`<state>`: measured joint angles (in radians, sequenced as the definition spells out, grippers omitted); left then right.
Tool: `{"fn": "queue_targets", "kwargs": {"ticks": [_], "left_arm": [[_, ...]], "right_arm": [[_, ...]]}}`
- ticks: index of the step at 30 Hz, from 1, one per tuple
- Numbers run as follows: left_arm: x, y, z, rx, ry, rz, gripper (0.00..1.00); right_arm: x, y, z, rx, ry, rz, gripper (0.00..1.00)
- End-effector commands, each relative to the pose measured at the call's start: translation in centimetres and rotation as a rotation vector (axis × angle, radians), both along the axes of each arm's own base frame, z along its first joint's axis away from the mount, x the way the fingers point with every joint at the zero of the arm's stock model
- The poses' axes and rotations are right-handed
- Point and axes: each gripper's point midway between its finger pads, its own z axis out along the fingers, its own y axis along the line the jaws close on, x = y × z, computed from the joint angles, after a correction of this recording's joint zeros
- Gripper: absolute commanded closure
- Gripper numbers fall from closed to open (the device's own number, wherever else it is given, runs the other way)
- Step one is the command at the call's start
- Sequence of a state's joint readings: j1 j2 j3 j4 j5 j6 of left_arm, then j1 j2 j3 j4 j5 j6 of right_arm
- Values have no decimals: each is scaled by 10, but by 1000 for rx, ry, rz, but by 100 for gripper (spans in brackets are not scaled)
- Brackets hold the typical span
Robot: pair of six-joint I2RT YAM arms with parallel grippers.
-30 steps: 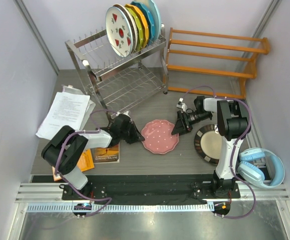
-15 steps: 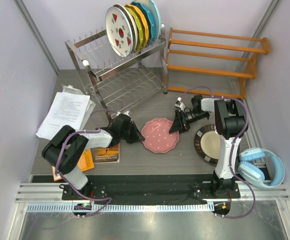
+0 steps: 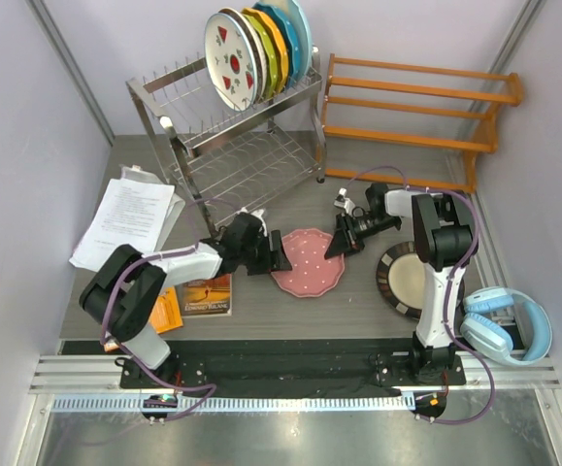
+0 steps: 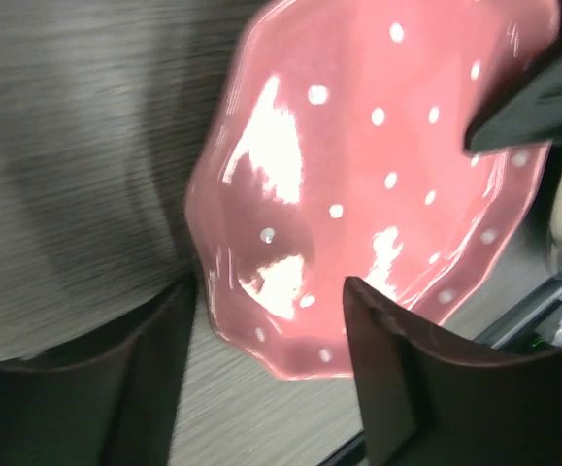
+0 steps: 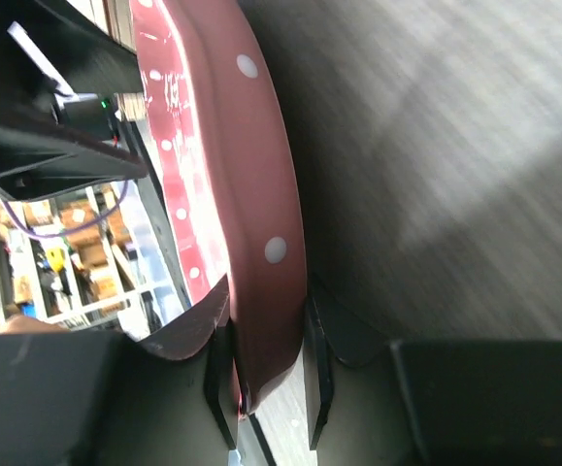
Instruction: Load the plates into the dish rack
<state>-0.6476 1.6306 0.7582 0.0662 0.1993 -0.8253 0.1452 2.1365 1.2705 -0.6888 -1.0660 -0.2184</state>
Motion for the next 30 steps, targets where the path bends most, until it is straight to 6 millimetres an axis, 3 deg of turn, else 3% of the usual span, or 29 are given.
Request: {"fn": "queue_targets", "kwargs": {"ticks": [1, 5, 7, 8, 10, 14, 15, 17, 18, 22, 23, 24, 26, 27, 30], "left_arm": [[-11, 9, 27, 153, -48, -253, 31], [-12, 9, 60, 168, -214, -450, 26], [-26, 4, 91, 130, -363, -584, 11], [-31, 7, 94, 138, -402, -606, 2], [-36, 9, 114, 140, -513, -645, 0], [-41, 24, 173, 156, -753, -664, 1], [-37, 24, 199, 163, -818, -660, 1], [-31, 38, 219, 262, -879, -669, 1], [-26, 38, 249, 272, -953, -661, 0], [-10, 53, 293, 360, -1128, -572, 1], [-3, 61, 300, 397, -1144, -514, 0], [-3, 66, 308, 402, -1163, -475, 0], [0, 75, 322, 423, -1202, -416, 1], [4, 85, 327, 454, -1209, -366, 1], [13, 119, 358, 487, -1244, -186, 1]], "right_arm": [[9, -6, 36, -71, -205, 93, 99], [9, -20, 70, -154, -302, 136, 99], [13, -26, 91, -188, -378, 138, 99], [12, -28, 98, -199, -394, 138, 99], [13, -30, 125, -216, -473, 122, 99], [15, -34, 177, -237, -611, 68, 99], [19, -33, 194, -238, -659, 56, 99], [22, -34, 226, -254, -761, 20, 99], [26, -29, 250, -244, -823, 6, 99], [34, -11, 323, -183, -957, -102, 99], [40, -11, 333, -211, -984, -139, 99], [43, -7, 359, -206, -1047, -173, 99], [40, 9, 391, -189, -1128, -209, 99], [43, 8, 415, -205, -1197, -269, 99], [34, 20, 464, -168, -1315, -346, 99]]}}
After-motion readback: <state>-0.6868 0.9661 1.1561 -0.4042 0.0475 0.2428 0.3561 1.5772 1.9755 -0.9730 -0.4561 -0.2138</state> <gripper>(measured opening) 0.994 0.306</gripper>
